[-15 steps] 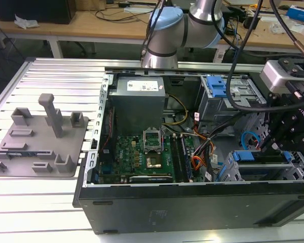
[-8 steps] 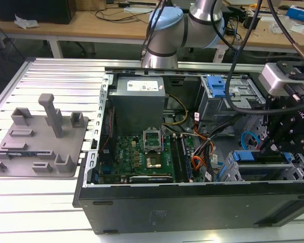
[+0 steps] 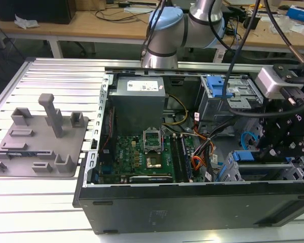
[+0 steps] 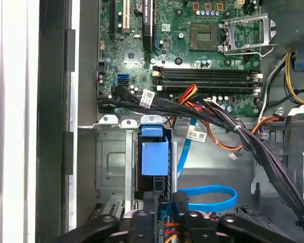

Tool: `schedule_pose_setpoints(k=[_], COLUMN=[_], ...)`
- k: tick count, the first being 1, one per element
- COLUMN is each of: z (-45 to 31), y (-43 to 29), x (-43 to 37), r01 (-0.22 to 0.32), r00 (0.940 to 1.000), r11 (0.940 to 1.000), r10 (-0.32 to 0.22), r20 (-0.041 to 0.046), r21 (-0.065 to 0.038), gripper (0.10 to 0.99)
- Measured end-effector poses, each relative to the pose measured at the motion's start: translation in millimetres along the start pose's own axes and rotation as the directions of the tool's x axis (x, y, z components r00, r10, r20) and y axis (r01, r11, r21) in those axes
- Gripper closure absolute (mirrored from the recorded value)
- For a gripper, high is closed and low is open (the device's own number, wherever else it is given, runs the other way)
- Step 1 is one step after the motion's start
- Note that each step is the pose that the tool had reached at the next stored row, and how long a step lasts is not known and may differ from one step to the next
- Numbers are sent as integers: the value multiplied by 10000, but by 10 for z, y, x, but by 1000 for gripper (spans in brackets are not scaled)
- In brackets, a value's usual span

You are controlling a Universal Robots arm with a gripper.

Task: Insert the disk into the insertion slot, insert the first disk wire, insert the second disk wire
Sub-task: 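Insert the second disk wire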

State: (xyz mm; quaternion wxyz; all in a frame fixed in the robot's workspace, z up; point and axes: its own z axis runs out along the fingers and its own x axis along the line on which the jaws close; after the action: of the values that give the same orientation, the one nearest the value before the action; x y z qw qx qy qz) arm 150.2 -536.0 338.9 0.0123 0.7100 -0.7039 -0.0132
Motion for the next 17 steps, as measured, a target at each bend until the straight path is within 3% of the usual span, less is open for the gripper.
schedule_pose_setpoints(k=[1, 2, 9, 10, 11, 12, 17], z=[-48, -91, -469, -517, -606, -617, -617], y=[2, 4, 18, 19, 22, 23, 23], x=[0, -1, -22, -26, -28, -28, -27], r01=[1, 0, -1, -1, 0, 1, 24], r00=[10000, 10000, 10000, 10000, 10000, 10000, 10000], r11=[10000, 10000, 10000, 10000, 10000, 10000, 10000], r10=[-1, 0, 1, 1, 0, -1, -24], r20=[1, 1, -1, 0, 1, -2, -1], r21=[0, 0, 0, 0, 0, 0, 1], gripper=[792, 729, 745, 808, 933, 980, 980])
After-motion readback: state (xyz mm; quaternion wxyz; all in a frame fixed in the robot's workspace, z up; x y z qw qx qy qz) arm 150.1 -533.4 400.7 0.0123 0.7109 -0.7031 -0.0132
